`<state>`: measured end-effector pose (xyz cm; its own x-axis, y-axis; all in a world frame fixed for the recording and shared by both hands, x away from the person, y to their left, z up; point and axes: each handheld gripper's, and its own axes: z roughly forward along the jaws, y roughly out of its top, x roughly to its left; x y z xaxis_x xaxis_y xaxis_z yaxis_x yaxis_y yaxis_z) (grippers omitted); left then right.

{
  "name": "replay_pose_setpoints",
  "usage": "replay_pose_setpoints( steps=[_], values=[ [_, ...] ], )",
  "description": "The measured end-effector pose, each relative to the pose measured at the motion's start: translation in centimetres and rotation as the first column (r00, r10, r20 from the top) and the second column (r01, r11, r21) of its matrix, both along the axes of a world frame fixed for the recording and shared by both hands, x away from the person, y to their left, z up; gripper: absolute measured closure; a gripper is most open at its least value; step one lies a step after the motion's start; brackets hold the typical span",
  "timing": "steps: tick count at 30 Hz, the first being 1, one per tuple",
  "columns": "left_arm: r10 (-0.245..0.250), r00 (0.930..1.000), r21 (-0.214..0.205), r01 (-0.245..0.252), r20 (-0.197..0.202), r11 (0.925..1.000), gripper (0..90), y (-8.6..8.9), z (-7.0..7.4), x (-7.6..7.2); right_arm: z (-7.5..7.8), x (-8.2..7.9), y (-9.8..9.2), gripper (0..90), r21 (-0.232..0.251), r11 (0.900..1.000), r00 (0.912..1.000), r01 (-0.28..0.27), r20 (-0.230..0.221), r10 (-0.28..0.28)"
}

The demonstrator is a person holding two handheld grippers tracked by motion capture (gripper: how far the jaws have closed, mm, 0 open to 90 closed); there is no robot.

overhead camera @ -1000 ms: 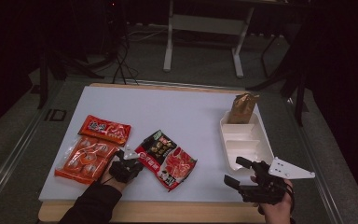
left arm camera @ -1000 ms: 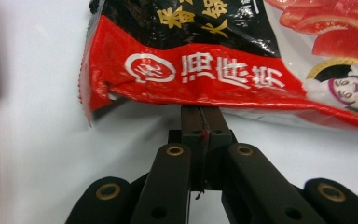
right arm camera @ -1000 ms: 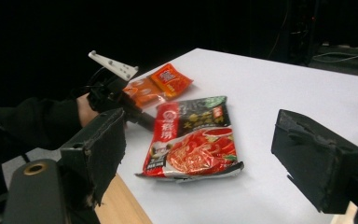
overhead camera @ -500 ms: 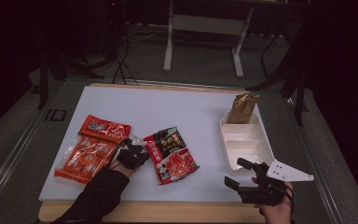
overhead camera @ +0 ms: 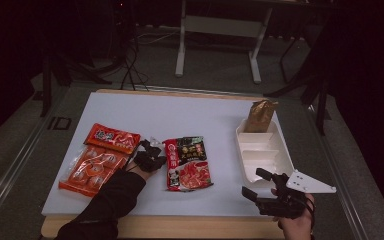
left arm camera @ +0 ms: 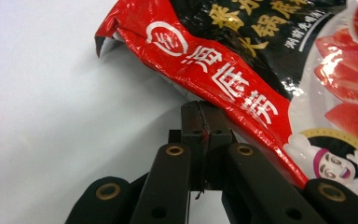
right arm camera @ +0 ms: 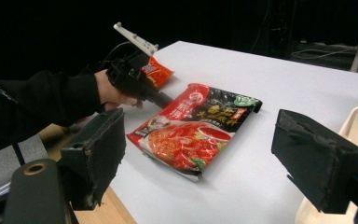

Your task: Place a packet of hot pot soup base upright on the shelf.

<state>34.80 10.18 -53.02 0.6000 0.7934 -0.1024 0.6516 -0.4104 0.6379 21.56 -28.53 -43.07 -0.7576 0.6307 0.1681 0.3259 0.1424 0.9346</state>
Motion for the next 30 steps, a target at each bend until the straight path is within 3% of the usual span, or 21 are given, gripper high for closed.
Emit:
replay_pose_setpoints(
  steps=[9, 15, 21, 25, 27, 30],
  values=[
    [-0.015, 0.9999, -0.031, 0.015, -0.002, 0.9994, 90.0, -1.0, -0.3, 1.5, -0.2, 0.2, 0.1, 17.2, 0.004, 0.9999, 0.9997, -0.014, -0.021, 0.014],
    [-0.010, 0.9999, 0.006, 0.010, 0.005, 0.9999, 90.0, -1.6, -0.3, 2.0, -0.4, 0.3, 0.0, 17.3, 0.001, 0.9999, 0.9997, -0.011, -0.022, 0.011],
    [0.035, 0.9986, -0.020, -0.034, 0.041, 0.9992, 90.0, -0.6, 1.6, 1.7, -0.4, 0.2, 0.0, 17.3, 0.008, 0.9998, 0.9995, -0.019, -0.026, 0.020],
    [0.037, 0.9970, -0.096, -0.031, 0.067, 0.9949, 79.4, -0.3, 3.3, 1.5, -0.4, 0.2, 0.2, 17.3, -0.001, 0.9997, 0.9993, -0.025, -0.028, 0.025],
    [0.050, 0.9961, -0.102, -0.042, 0.073, 0.9939, 69.3, -0.4, 3.8, 1.6, -0.5, 0.3, 0.3, 17.3, -0.002, 0.9996, 0.9993, -0.027, -0.028, 0.027],
    [0.067, 0.9956, -0.123, -0.059, 0.065, 0.9906, 61.5, -0.6, 4.1, 2.1, -0.4, 0.2, 0.5, 17.2, -0.011, 0.9995, 0.9994, -0.029, -0.021, 0.029]
  ],
)
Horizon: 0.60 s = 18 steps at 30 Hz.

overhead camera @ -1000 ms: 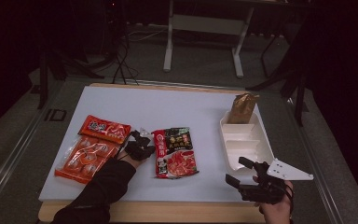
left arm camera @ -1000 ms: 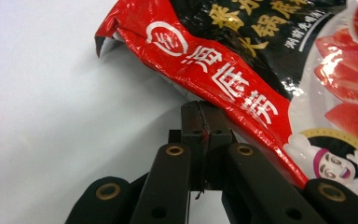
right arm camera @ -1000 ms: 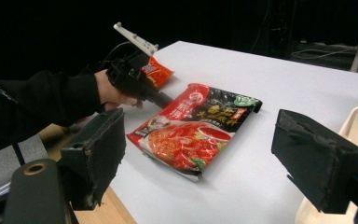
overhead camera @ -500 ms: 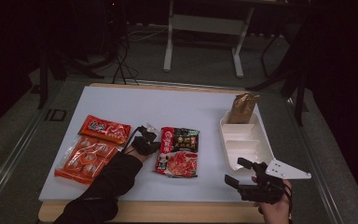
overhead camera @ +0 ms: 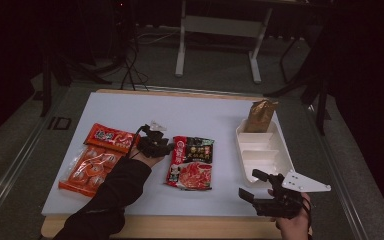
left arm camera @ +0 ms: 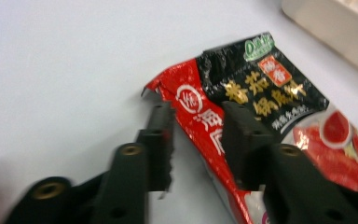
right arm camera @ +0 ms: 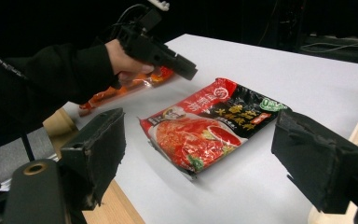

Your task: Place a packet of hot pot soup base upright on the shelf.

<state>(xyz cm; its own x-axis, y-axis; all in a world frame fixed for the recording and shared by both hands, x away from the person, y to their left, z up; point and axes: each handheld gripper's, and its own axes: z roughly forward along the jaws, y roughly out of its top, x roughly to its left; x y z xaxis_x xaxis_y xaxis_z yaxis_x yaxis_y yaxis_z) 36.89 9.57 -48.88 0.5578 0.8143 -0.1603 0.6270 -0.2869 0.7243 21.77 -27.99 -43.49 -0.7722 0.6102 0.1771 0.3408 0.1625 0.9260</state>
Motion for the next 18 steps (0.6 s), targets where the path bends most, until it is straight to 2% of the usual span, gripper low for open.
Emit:
replay_pose_setpoints(
  steps=[2, 3, 4, 5, 7, 8, 10, 12, 13, 18],
  values=[
    [0.004, 0.9999, -0.028, -0.004, -0.011, 0.9996, 58.4, -0.2, -0.1, 0.3, 0.0, 0.0, 0.1, 17.2, -0.009, 0.9999, 1.0000, -0.006, 0.006, 0.006],
    [0.007, 0.9999, -0.029, -0.007, -0.010, 0.9996, 54.2, -0.3, -0.1, 0.5, 0.0, -0.1, 0.2, 17.3, -0.014, 0.9999, 1.0000, -0.006, 0.006, 0.007],
    [0.010, 0.9999, -0.024, -0.010, -0.012, 0.9997, 53.1, -0.4, -0.3, 0.7, -0.1, -0.1, 0.2, 17.3, -0.016, 0.9998, 0.9999, -0.009, 0.006, 0.009],
    [0.007, 0.9998, -0.039, -0.007, -0.021, 0.9992, 53.1, -0.5, -0.5, 0.9, -0.1, 0.0, 0.2, 17.2, -0.015, 0.9998, 0.9999, -0.011, 0.002, 0.012],
    [0.018, 0.9993, -0.028, -0.019, -0.032, 0.9994, 52.0, -0.8, -1.0, 1.4, -0.2, 0.0, 0.2, 17.3, -0.016, 0.9998, 0.9999, -0.013, 0.003, 0.013],
    [0.022, 0.9991, -0.022, -0.023, -0.036, 0.9995, 46.9, -1.0, -1.3, 1.6, -0.3, 0.0, 0.3, 17.3, -0.019, 0.9997, 0.9998, -0.018, -0.005, 0.018],
    [0.039, 0.9982, 0.004, -0.039, -0.044, 0.9992, 46.3, -1.2, -1.9, 2.1, -0.4, 0.0, 0.3, 17.3, -0.021, 0.9995, 0.9997, -0.022, -0.007, 0.022],
    [0.056, 0.9973, 0.003, -0.055, -0.047, 0.9985, 44.7, -1.3, -2.1, 2.3, -0.4, 0.0, 0.4, 17.3, -0.021, 0.9995, 0.9996, -0.025, -0.011, 0.025],
    [0.067, 0.9953, -0.018, -0.068, -0.071, 0.9975, 44.7, -1.4, -2.7, 3.0, -0.5, 0.0, 0.4, 17.3, -0.028, 0.9992, 0.9996, -0.027, -0.008, 0.027],
    [0.091, 0.9917, -0.022, -0.094, -0.090, 0.9954, 44.9, -1.7, -3.4, 4.0, -0.6, 0.0, 0.4, 17.3, -0.028, 0.9993, 0.9996, -0.024, -0.012, 0.024]
  ],
)
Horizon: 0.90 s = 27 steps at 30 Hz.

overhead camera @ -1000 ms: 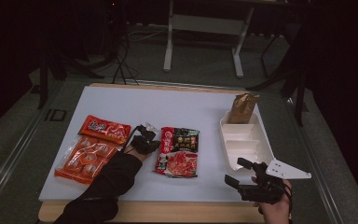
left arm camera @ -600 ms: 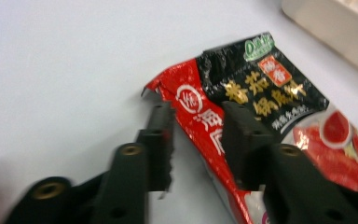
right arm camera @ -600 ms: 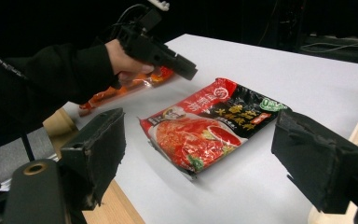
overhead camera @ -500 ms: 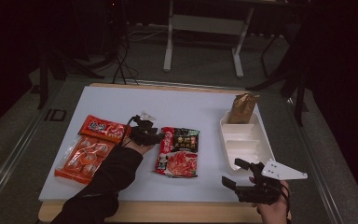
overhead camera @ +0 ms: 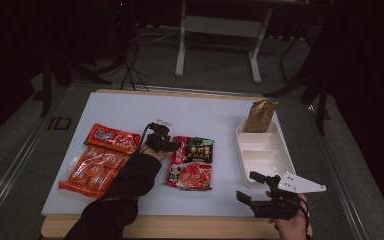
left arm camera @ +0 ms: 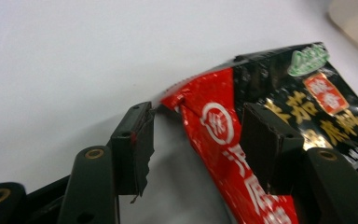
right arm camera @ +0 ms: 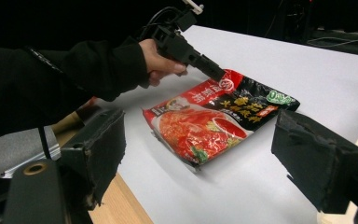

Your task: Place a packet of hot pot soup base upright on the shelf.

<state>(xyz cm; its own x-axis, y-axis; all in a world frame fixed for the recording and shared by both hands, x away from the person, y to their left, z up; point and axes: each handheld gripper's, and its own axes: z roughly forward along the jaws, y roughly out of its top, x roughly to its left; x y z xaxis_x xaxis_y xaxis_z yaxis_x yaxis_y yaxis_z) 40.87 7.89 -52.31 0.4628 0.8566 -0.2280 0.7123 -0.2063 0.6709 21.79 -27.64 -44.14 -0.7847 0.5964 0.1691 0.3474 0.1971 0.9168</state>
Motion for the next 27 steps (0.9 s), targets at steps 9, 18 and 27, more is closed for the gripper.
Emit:
replay_pose_setpoints(
  steps=[9, 18, 27],
  values=[
    [-0.011, 0.9987, -0.030, 0.010, -0.050, 0.9995, 52.3, -0.5, -1.5, 0.9, -0.2, 0.1, 0.0, 17.3, -0.005, 1.0000, 1.0000, -0.004, -0.004, 0.004],
    [-0.079, 0.9963, 0.082, 0.081, -0.035, 0.9933, 66.8, -1.9, -1.3, 0.8, -0.4, 0.3, 0.1, 17.3, -0.008, 0.9999, 0.9998, -0.007, -0.016, 0.007],
    [-0.075, 0.9971, 0.055, 0.076, -0.013, 0.9956, 86.8, -2.1, -1.0, 0.5, -0.5, 0.4, 0.3, 17.3, -0.014, 0.9999, 0.9998, -0.007, -0.020, 0.006]
  ],
)
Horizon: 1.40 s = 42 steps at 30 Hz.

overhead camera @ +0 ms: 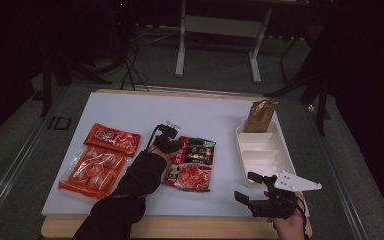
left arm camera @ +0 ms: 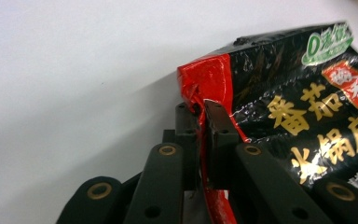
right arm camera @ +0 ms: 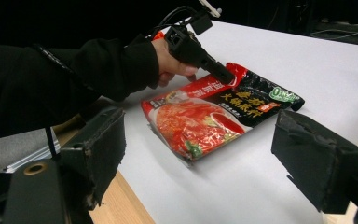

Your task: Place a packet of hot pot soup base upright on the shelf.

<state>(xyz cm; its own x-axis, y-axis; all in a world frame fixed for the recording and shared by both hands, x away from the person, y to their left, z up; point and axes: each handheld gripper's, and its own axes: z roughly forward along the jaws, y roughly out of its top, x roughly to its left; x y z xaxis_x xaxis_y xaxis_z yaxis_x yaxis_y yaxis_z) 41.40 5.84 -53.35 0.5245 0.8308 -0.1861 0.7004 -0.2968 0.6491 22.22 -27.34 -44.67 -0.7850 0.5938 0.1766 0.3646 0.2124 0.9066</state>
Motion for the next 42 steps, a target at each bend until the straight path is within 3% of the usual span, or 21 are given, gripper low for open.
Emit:
replay_pose_setpoints(
  steps=[1, 9, 14, 16, 17, 22, 25, 28, 31, 34, 37, 42],
  values=[
    [0.007, 1.0000, -0.025, -0.007, 0.001, 0.9997, 87.0, 0.1, 0.1, -0.1, 0.0, 0.0, 0.0, 17.3, 0.000, 1.0000, 1.0000, 0.004, 0.000, -0.004],
    [-0.016, 0.9979, -0.053, 0.020, 0.063, 0.9984, 87.9, 0.2, 2.1, -1.0, 0.4, 0.0, -0.6, 18.8, -0.012, 0.9990, 0.9967, 0.043, 0.070, -0.042],
    [-0.024, 0.9942, -0.082, 0.032, 0.105, 0.9961, 88.2, 0.3, 3.7, -2.0, 0.3, 0.1, -0.9, 16.6, -0.007, 0.9966, 0.9939, 0.081, 0.075, -0.081],
    [-0.024, 0.9942, -0.082, 0.032, 0.105, 0.9961, 88.3, 0.3, 3.7, -2.0, 0.4, 0.1, -1.0, 16.6, -0.005, 0.9962, 0.9932, 0.087, 0.078, -0.086],
    [-0.037, 0.9892, -0.106, 0.052, 0.142, 0.9930, 88.2, 0.3, 4.9, -2.8, 0.6, 0.1, -1.2, 17.3, -0.008, 0.9961, 0.9913, 0.088, 0.100, -0.086],
    [-0.062, 0.9796, -0.117, 0.086, 0.191, 0.9894, 88.3, 0.1, 6.3, -4.1, 1.2, -0.1, -1.3, 16.0, -0.029, 0.9936, 0.9853, 0.109, 0.135, -0.104],
    [-0.083, 0.9724, -0.128, 0.113, 0.218, 0.9853, 88.3, 0.0, 7.3, -5.0, 1.7, -0.2, -1.4, 13.5, -0.040, 0.9872, 0.9779, 0.154, 0.149, -0.147],
    [-0.096, 0.9683, -0.142, 0.131, 0.230, 0.9812, 88.2, -0.1, 7.9, -5.6, 2.1, -0.1, -1.8, 13.0, 0.003, 0.9851, 0.9763, 0.172, 0.133, -0.171],
    [-0.113, 0.9600, -0.158, 0.157, 0.256, 0.9749, 88.2, -0.2, 8.8, -6.9, 2.7, -0.2, -1.8, 11.6, -0.004, 0.9809, 0.9712, 0.194, 0.141, -0.192],
    [-0.117, 0.9551, -0.181, 0.171, 0.272, 0.9685, 88.2, -0.1, 9.5, -7.7, 3.2, -0.3, -1.7, 10.5, 0.021, 0.9801, 0.9693, 0.198, 0.145, -0.198],
    [-0.121, 0.9471, -0.192, 0.183, 0.297, 0.9641, 88.2, -0.1, 10.2, -8.5, 3.6, -0.2, -1.6, 10.5, 0.027, 0.9809, 0.9705, 0.193, 0.142, -0.195],
    [-0.117, 0.9352, -0.225, 0.199, 0.334, 0.9536, 88.1, 0.3, 11.2, -9.7, 3.7, 0.3, -1.4, 10.6, 0.022, 0.9842, 0.9796, 0.176, 0.096, -0.177]
  ],
)
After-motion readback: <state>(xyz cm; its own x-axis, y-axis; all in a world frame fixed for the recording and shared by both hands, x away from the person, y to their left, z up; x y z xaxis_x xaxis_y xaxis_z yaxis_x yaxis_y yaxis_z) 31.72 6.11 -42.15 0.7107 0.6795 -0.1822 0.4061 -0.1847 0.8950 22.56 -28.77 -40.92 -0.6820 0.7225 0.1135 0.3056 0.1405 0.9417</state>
